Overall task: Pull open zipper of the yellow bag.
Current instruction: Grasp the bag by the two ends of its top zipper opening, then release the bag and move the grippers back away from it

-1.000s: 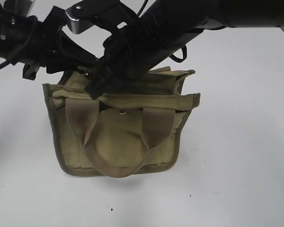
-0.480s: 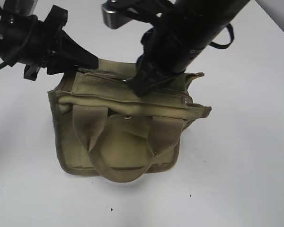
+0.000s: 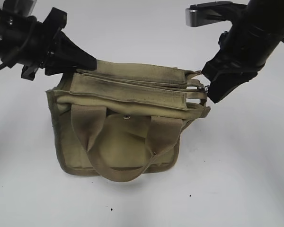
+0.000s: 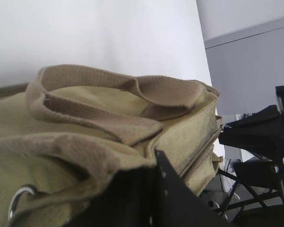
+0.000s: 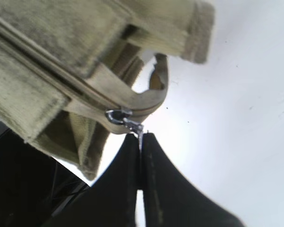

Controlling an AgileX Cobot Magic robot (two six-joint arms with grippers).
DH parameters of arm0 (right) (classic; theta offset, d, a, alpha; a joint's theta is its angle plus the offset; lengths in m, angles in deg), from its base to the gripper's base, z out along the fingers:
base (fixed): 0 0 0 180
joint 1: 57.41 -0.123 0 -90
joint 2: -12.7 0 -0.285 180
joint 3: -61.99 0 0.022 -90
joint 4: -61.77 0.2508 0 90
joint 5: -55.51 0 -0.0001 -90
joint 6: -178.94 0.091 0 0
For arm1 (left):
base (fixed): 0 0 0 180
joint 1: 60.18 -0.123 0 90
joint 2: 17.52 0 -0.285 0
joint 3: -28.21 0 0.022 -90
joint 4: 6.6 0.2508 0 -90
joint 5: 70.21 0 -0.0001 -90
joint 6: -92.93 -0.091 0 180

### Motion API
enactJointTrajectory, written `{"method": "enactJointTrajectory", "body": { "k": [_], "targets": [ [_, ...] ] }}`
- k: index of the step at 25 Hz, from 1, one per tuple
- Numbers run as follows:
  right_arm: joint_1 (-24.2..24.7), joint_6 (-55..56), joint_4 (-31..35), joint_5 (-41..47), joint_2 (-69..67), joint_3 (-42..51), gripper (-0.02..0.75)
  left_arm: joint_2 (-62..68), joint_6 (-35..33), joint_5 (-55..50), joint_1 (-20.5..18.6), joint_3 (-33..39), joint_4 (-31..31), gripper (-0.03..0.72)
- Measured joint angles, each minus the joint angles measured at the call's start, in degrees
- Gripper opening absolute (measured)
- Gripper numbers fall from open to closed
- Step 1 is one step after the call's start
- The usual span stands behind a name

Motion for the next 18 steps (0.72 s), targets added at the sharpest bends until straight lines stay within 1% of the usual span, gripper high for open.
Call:
{"method": "enactJointTrajectory", "body": {
  "k": [3,5,6,7,9,10,11,12,13,15,16,18],
  "targets": [
    [0.1,0.1,3.3,0.7,0.4,0.0,0.013,0.0,0.0,0.1,0.0,-0.1,0.2,0.020],
    [0.1,0.4,6.2,0.8,1.0,0.0,0.078,0.0,0.0,0.1,-0.1,-0.1,0.2,0.061],
    [0.1,1.0,6.9,1.1,1.5,0.0,0.140,-0.1,0.0,0.0,-0.1,-0.1,0.3,0.097],
    [0.1,2.0,7.2,1.4,2.1,0.0,0.216,-0.3,0.0,-0.1,-0.1,-0.1,0.5,0.157],
    [0.1,4.2,6.9,1.6,3.9,0.1,0.370,-1.6,0.0,-0.2,-0.1,-0.1,1.7,0.303],
    [0.1,5.2,6.3,1.6,5.0,0.1,0.449,-2.8,0.0,-0.4,-0.1,-0.1,3.0,0.360],
    [0.1,6.0,5.6,1.6,6.2,0.3,0.517,-4.5,0.0,-1.0,-0.1,-0.1,4.9,0.414],
    [0.1,6.9,4.7,1.6,7.8,0.6,0.560,-6.1,0.0,-0.6,-0.1,-0.1,6.9,0.450],
    [0.1,7.9,3.8,1.6,9.7,1.4,0.592,-8.4,0.1,-0.3,-0.1,-0.1,9.9,0.468],
    [0.1,9.9,1.4,1.6,13.9,4.3,0.616,-12.9,2.5,-0.1,-0.1,-0.1,17.9,0.490],
    [0.1,11.2,0.4,1.6,16.4,5.9,0.617,-15.5,5.1,-0.2,-0.1,-0.1,21.8,0.496],
    [0.1,13.5,-1.9,1.6,21.5,10.5,0.615,-20.8,11.6,-1.5,-0.1,-0.1,31.8,0.499]
  ]
}}
